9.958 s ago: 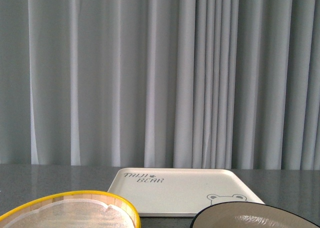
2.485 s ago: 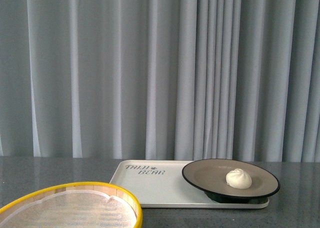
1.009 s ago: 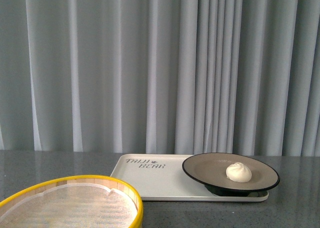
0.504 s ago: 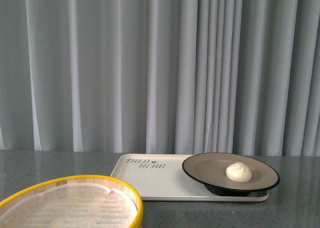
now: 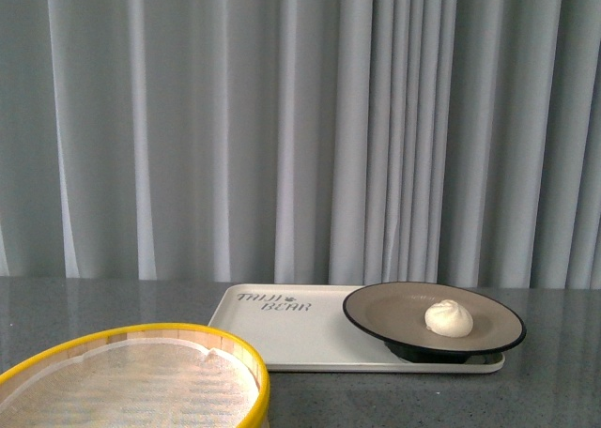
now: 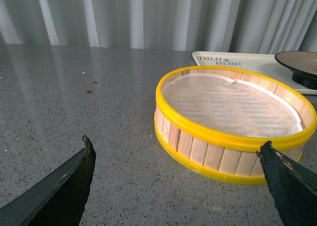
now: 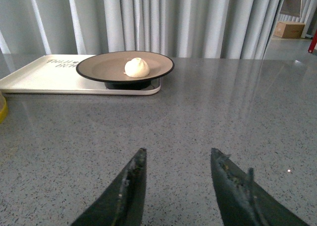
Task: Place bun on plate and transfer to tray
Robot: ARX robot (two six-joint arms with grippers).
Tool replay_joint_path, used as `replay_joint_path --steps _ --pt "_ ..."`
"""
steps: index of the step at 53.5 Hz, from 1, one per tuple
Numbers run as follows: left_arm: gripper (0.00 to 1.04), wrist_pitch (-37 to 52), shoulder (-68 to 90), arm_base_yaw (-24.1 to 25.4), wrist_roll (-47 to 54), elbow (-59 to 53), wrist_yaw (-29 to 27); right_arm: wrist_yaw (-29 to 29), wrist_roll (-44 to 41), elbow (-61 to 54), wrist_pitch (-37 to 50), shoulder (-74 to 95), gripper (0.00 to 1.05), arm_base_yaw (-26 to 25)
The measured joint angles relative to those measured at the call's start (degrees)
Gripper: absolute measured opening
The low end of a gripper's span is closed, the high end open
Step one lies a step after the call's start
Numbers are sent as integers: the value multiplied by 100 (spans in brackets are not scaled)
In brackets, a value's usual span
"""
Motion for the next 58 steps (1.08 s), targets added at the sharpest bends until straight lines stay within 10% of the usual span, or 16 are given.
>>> replay_joint_path --steps 13,58 --pt "98 0 0 0 0 0 0 0 2 0 -2 0 97 0" --pt "98 0 0 0 0 0 0 0 2 0 -2 0 96 0"
